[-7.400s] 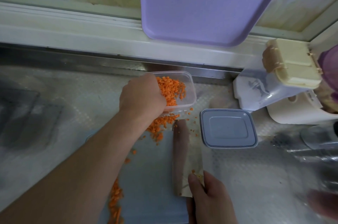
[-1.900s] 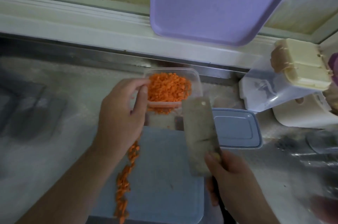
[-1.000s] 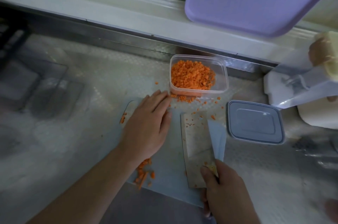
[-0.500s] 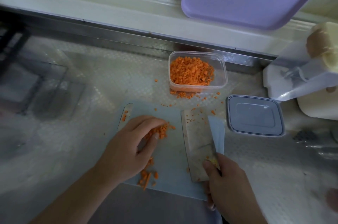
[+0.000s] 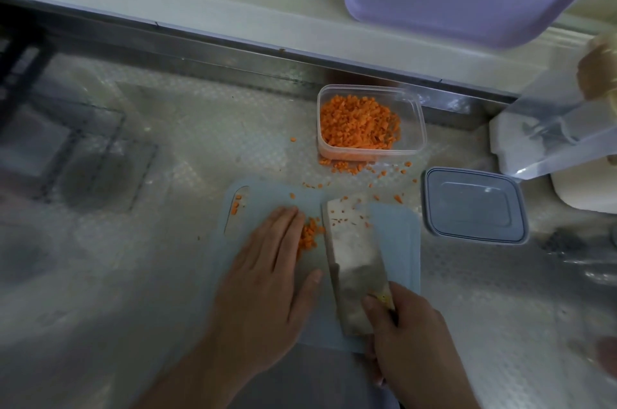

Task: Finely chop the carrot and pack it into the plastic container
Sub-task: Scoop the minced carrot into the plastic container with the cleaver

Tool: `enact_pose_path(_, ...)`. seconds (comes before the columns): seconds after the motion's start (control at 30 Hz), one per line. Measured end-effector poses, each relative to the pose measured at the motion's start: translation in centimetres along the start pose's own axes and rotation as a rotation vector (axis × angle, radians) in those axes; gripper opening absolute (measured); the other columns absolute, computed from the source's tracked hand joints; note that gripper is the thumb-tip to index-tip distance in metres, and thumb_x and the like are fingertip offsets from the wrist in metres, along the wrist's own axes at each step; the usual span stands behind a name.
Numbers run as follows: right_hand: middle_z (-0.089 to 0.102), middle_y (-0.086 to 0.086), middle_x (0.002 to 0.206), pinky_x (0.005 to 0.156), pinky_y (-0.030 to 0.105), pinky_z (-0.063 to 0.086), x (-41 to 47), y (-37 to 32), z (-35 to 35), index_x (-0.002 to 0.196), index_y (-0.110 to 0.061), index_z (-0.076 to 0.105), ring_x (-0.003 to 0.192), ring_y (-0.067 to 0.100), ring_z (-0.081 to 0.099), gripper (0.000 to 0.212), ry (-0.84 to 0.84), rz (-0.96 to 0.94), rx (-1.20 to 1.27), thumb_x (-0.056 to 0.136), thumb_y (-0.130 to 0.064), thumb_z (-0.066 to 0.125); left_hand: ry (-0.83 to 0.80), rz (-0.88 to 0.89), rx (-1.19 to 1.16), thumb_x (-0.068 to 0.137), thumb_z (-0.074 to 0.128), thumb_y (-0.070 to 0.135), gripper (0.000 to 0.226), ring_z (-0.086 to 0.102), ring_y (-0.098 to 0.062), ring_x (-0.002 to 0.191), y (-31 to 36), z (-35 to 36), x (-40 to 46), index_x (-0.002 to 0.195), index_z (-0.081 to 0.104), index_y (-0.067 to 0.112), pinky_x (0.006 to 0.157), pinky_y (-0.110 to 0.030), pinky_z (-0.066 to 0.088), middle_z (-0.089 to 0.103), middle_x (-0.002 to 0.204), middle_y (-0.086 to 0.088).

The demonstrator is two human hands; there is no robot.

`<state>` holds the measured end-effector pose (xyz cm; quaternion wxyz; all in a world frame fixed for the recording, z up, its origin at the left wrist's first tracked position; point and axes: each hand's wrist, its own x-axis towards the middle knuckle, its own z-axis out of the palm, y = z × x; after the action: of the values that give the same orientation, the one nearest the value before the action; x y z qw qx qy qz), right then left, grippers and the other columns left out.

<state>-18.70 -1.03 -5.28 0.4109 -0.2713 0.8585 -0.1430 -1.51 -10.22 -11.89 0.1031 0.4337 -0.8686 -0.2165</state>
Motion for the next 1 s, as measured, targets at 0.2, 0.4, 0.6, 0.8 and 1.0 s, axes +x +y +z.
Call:
enact_pose_path(0.2, 0.072, 0.001, 0.074, 0.047, 0.012, 0.044, -1.5, -1.2, 3.0, 0.103, -0.025, 0.067, 0.057, 0.006, 0.068, 0.013, -0.025, 0.072, 0.05, 0.1, -0.035, 0.059, 0.098, -0.057, 0.039, 0.111, 0.026, 0.047, 0.063, 0.028, -0.019, 0.157, 1.0, 1.1, 0.5, 0.162, 0.035, 0.009, 0.126, -0.034, 0.024, 0.034, 0.168, -0.005)
enact_pose_path(0.4, 0.066, 0.003, 0.126, 0.091, 0.027, 0.043, -1.9, -2.4, 5.3, 0.135, -0.03, 0.05, 0.12, 0.023, 0.061, 0.034, -0.034, 0.04, -0.111, 0.104, -0.043, 0.046, 0.124, -0.106, 0.006, 0.11, 0.031, 0.038, 0.059, 0.029, -0.02, 0.157, 1.8, 2.1, 1.2, 0.161, 0.036, 0.01, 0.125, -0.039, 0.026, 0.035, 0.168, -0.006)
enact_pose_path(0.6, 0.062, 0.003, 0.136, 0.09, 0.023, 0.04, -2.0, -3.1, 5.9, 0.129, -0.03, 0.049, 0.127, 0.021, 0.057, 0.025, -0.139, 0.053, -0.155, 0.108, -0.037, 0.039, 0.18, -0.123, -0.183, 0.11, 0.032, 0.033, 0.055, 0.025, -0.012, 0.157, 2.0, 2.0, 1.4, 0.162, 0.035, 0.015, 0.126, -0.032, 0.021, 0.033, 0.169, 0.003)
enact_pose_path(0.8, 0.058, -0.001, 0.144, 0.096, 0.016, 0.037, -2.0, -3.6, 6.6, 0.145, -0.037, 0.043, 0.133, 0.017, 0.051, 0.04, -0.186, 0.074, -0.06, 0.106, -0.033, 0.044, 0.189, -0.136, -0.371, 0.11, 0.029, 0.033, 0.055, 0.026, -0.007, 0.157, 1.3, 1.4, 1.2, 0.162, 0.036, 0.021, 0.125, -0.026, 0.023, 0.027, 0.169, 0.018)
enact_pose_path(1.0, 0.071, -0.003, 0.118, 0.092, 0.029, 0.053, -2.2, -4.1, 5.2, 0.132, -0.037, 0.061, 0.107, 0.018, 0.068, 0.065, -0.176, 0.088, 0.178, 0.073, -0.058, 0.044, 0.199, -0.106, -0.383, 0.11, 0.029, 0.03, 0.053, 0.021, -0.002, 0.156, 2.7, -0.5, 3.1, 0.163, 0.035, 0.029, 0.125, -0.028, 0.024, 0.021, 0.166, 0.03)
